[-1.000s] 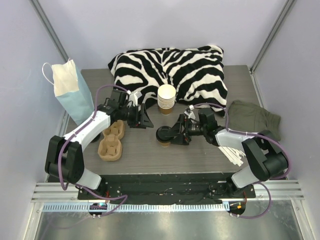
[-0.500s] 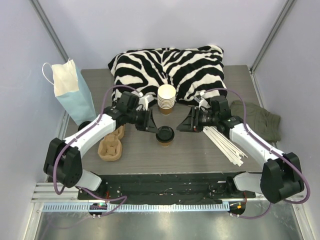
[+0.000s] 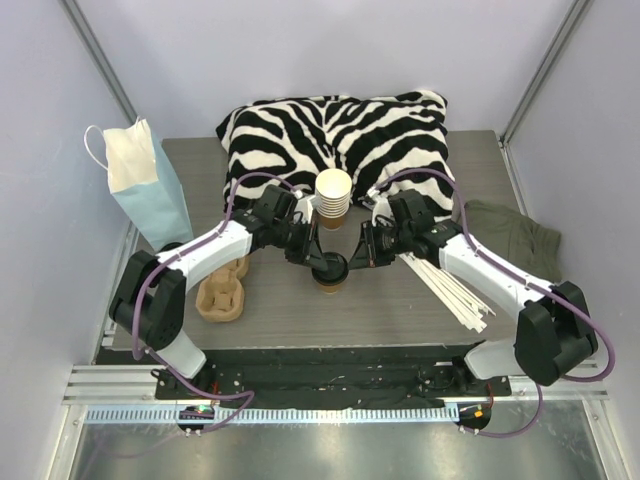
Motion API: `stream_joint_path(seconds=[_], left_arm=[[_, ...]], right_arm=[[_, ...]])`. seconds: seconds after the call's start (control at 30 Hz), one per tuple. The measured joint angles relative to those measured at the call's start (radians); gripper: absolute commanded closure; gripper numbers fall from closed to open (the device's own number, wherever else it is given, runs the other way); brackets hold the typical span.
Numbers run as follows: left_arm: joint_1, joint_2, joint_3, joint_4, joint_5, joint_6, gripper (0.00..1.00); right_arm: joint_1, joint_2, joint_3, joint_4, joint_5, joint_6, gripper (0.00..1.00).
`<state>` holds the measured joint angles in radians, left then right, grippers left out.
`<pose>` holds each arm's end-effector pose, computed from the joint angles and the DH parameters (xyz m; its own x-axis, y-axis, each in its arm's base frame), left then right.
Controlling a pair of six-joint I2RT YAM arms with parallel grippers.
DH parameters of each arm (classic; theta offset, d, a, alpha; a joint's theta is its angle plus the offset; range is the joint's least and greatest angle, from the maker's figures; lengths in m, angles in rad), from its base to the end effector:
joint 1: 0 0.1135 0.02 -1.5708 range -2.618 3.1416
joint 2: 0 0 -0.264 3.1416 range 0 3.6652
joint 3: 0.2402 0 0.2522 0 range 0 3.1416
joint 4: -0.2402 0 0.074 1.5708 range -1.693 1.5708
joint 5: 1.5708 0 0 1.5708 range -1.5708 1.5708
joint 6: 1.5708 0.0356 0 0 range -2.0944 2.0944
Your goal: Pack the takeout coffee
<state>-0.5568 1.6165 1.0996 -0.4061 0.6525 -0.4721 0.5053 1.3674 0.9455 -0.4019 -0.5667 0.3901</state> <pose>0.2742 -0.1961 0.2268 -0.9353 0.1566 -0.3172 0.3432 0.6199 -0.7056 0.2405 0.1549 0.2502 -0.8705 -0.1149 -0.4786 -0.4287 0.6545 0.6227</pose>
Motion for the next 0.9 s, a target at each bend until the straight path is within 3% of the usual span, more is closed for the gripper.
stream_joint_path(seconds=[0.57, 0.9], left_arm=[[0.0, 0.013, 0.011, 0.006, 0.0, -0.001, 0.91], [0.0, 0.024, 0.017, 0.006, 0.004, 0.0, 0.92]], right_arm=[[0.124, -0.007, 0.156, -0.093, 0.224, -0.154, 0.81], [0.169, 0.083, 0.073, -0.051, 0.262, -0.174, 0.81]])
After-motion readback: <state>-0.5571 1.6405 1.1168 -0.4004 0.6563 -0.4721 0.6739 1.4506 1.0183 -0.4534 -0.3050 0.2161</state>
